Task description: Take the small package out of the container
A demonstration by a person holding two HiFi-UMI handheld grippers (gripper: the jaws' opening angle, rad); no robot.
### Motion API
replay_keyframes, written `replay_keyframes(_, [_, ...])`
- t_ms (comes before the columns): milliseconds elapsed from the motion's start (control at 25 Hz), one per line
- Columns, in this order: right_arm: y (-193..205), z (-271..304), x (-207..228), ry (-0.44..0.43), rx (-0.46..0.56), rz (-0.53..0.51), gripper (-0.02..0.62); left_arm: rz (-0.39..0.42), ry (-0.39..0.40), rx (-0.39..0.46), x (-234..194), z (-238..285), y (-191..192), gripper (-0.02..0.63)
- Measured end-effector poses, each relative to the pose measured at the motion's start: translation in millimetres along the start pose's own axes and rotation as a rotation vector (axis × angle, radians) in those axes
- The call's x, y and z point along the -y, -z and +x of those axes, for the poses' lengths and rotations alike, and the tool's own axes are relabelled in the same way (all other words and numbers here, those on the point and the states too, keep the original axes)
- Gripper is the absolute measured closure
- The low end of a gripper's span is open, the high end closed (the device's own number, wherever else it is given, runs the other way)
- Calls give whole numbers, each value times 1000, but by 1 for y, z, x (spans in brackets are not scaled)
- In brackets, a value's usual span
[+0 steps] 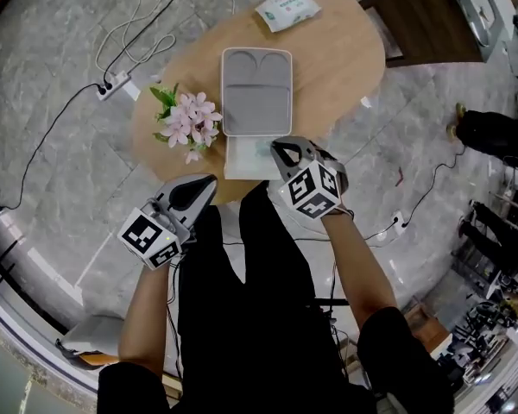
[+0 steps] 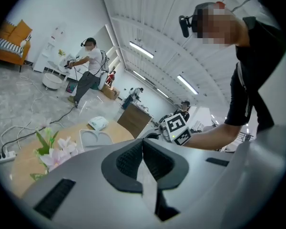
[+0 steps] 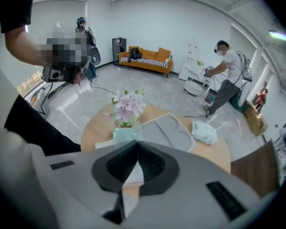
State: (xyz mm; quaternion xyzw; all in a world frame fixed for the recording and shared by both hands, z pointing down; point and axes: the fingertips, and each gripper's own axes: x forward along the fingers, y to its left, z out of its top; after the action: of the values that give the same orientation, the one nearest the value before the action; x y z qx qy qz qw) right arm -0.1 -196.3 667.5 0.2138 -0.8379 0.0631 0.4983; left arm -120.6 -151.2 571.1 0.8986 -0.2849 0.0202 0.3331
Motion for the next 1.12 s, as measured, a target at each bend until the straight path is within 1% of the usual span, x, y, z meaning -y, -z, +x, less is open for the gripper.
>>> replay_keyframes(160, [-44, -65, 24, 58, 85, -15, 581, 57, 1, 36, 26, -7, -50, 589])
replay_keyframes(360, [-111, -151, 56, 145, 215, -47, 583, 143, 7, 79, 62, -12, -119, 589])
replay_keyframes(600, [-189, -252, 79, 243, 398, -107, 583, 272, 58, 123, 116, -15, -197, 589])
replay_keyframes(720, [-217, -298, 77, 270, 485, -114, 583, 332, 89, 147, 147, -22, -228, 589])
replay_keyframes(920, [-263, -373, 70, 284, 706, -105, 583, 438, 109, 232, 186, -46, -289, 589])
replay_keyframes(1120, [-289, -437, 54, 315, 845, -141, 583, 536, 115, 268, 220, -72, -328, 589])
